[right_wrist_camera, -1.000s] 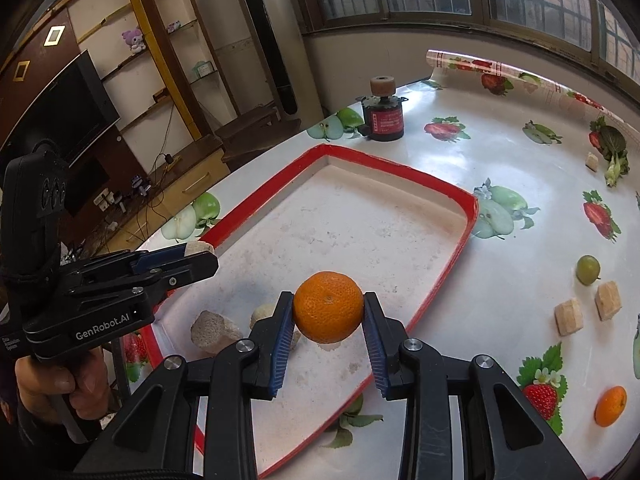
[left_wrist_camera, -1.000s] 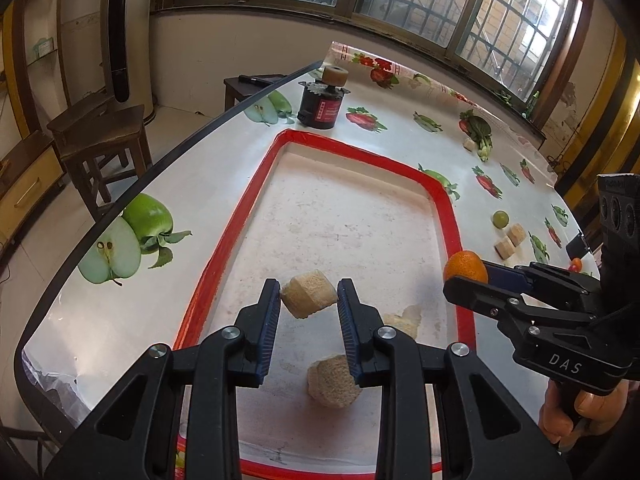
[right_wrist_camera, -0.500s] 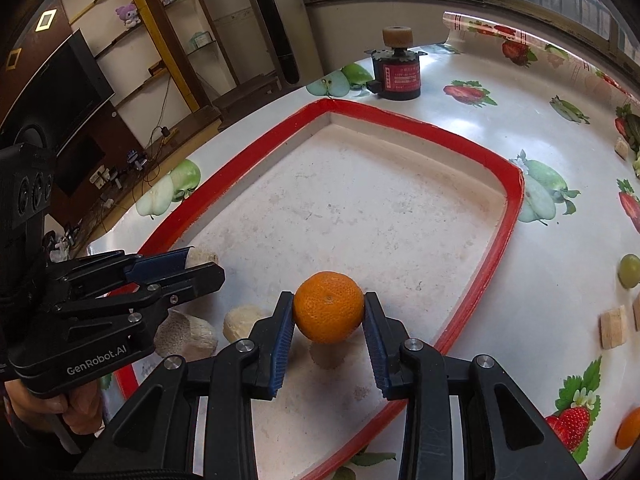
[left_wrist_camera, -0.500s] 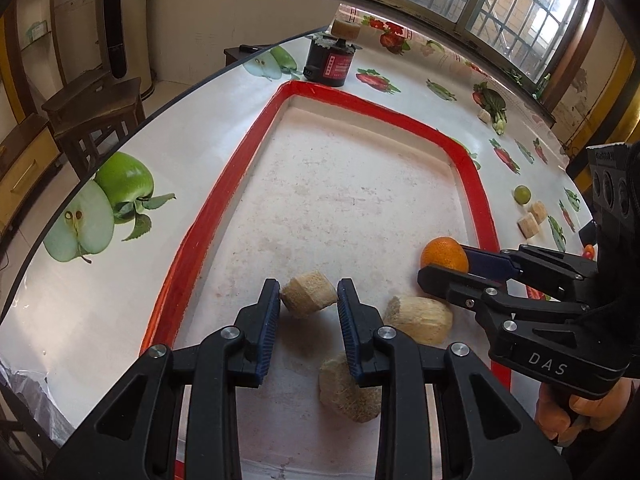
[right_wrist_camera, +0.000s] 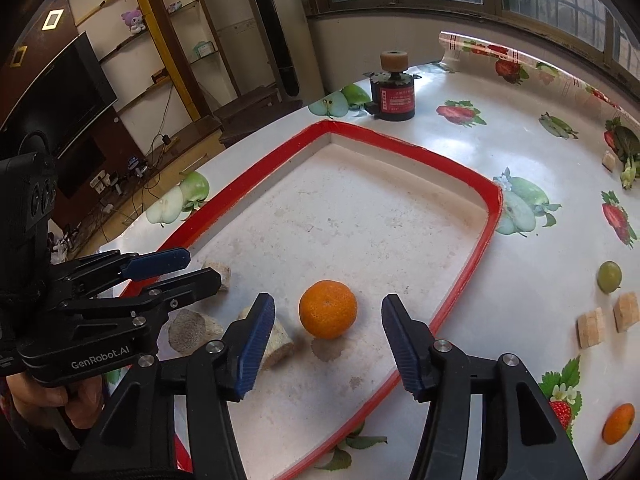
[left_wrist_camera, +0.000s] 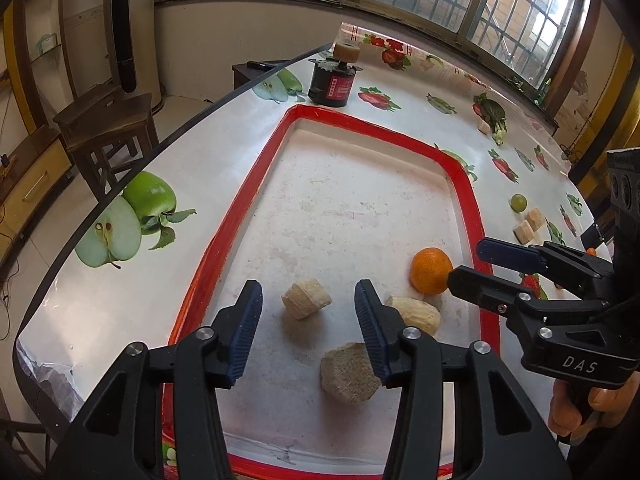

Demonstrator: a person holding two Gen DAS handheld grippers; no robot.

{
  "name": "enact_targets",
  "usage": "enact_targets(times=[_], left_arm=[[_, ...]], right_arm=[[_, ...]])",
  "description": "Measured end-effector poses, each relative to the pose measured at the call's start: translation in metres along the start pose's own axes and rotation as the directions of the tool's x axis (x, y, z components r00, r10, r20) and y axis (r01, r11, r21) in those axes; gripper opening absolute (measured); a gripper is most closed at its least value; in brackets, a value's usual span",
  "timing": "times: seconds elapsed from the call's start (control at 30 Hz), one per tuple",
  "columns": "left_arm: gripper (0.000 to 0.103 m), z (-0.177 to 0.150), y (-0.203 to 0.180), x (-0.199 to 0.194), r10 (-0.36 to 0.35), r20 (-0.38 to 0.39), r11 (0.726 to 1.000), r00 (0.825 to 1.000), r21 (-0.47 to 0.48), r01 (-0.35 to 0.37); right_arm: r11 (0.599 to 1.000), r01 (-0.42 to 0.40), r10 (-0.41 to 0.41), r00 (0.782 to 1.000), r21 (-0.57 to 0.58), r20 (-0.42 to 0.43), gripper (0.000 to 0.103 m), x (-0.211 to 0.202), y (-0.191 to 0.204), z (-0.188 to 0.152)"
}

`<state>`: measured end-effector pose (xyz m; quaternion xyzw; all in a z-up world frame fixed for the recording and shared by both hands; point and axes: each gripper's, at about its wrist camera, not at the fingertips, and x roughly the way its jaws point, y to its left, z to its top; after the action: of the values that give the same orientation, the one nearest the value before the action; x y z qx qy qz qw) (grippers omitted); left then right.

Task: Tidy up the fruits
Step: 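Withdraw both open tools from the tray back over the table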

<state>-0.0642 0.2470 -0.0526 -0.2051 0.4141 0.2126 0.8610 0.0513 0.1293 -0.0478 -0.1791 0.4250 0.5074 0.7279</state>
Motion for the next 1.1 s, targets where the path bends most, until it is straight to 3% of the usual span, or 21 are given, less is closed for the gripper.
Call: enact_targets(times=[0.63,1.1], left_arm=[[0.046,-0.002,-0.029,-0.023,-0.012,0.030,0.999,0.999,0.044,0.011],[0.046,-0.011,-0.068,-0.028,-0.047,0.017,0.992,0.999,0.114,0.045]], right_arm=[[0.997,0.033,-0.039,0.996,0.077,0.076,0.058,-0.068,-0.027,-0.035],[0.977,0.087,-0.109,0.989,0.193,0.103,0.060,-0.115,-0.070,-0.083]])
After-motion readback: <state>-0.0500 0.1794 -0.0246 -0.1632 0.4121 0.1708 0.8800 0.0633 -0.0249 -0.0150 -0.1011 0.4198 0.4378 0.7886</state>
